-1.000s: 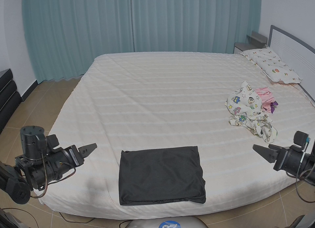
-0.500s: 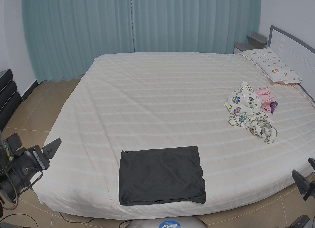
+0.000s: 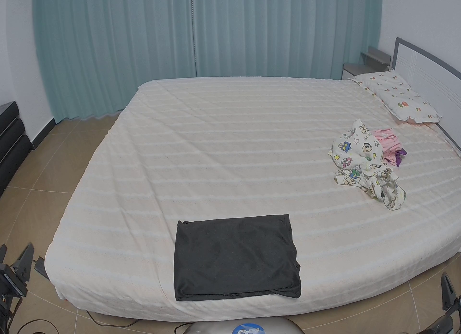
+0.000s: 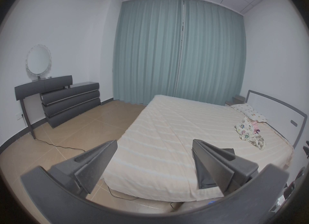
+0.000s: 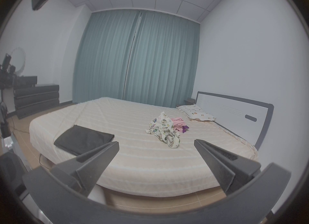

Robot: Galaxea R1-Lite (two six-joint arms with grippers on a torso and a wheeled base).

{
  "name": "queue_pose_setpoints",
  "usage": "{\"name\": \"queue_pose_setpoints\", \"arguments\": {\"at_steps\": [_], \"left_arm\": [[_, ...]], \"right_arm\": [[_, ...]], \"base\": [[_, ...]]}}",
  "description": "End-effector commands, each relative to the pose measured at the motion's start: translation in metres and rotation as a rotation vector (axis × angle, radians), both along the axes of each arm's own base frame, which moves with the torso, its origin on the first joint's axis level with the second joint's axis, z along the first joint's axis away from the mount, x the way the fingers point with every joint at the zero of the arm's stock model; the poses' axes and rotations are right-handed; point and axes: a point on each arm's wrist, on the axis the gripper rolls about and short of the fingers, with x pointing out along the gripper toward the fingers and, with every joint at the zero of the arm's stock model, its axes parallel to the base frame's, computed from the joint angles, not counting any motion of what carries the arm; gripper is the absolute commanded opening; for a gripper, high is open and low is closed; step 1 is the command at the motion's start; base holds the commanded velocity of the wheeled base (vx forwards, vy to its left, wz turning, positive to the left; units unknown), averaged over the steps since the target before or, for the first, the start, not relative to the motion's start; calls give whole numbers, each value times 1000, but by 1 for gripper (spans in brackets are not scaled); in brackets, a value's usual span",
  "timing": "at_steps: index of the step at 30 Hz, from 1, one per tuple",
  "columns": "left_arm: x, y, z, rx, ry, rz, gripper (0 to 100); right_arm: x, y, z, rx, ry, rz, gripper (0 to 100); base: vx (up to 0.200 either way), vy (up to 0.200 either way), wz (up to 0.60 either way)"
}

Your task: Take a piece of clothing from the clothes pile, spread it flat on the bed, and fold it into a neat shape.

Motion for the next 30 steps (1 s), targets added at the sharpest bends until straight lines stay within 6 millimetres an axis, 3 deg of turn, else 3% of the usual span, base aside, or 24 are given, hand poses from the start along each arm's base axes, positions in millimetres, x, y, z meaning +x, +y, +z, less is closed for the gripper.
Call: {"name": "queue_pose_setpoints", "arguments": {"at_steps": [1,7,19,26,30], "left_arm": [[-13,3,-2,-15,-78,23,100],[-15,3,-4,-12,-79,95,100],[-24,3,-35,56,-66,125,100],[-27,3,-67,105,-37,112,100],[-27,3,-69,96,-42,109,100]], "right_arm": [[-4,0,-5,-48,-16,-4,100],[4,0,-24,-27,38,-1,100],[6,1,-24,-22,13,1,100],[6,0,-24,-3,11,-3,100],[6,1,-24,2,9,3,100]], "base": [[0,0,0],[0,0,0],[0,0,0],[0,0,0],[0,0,0]]}}
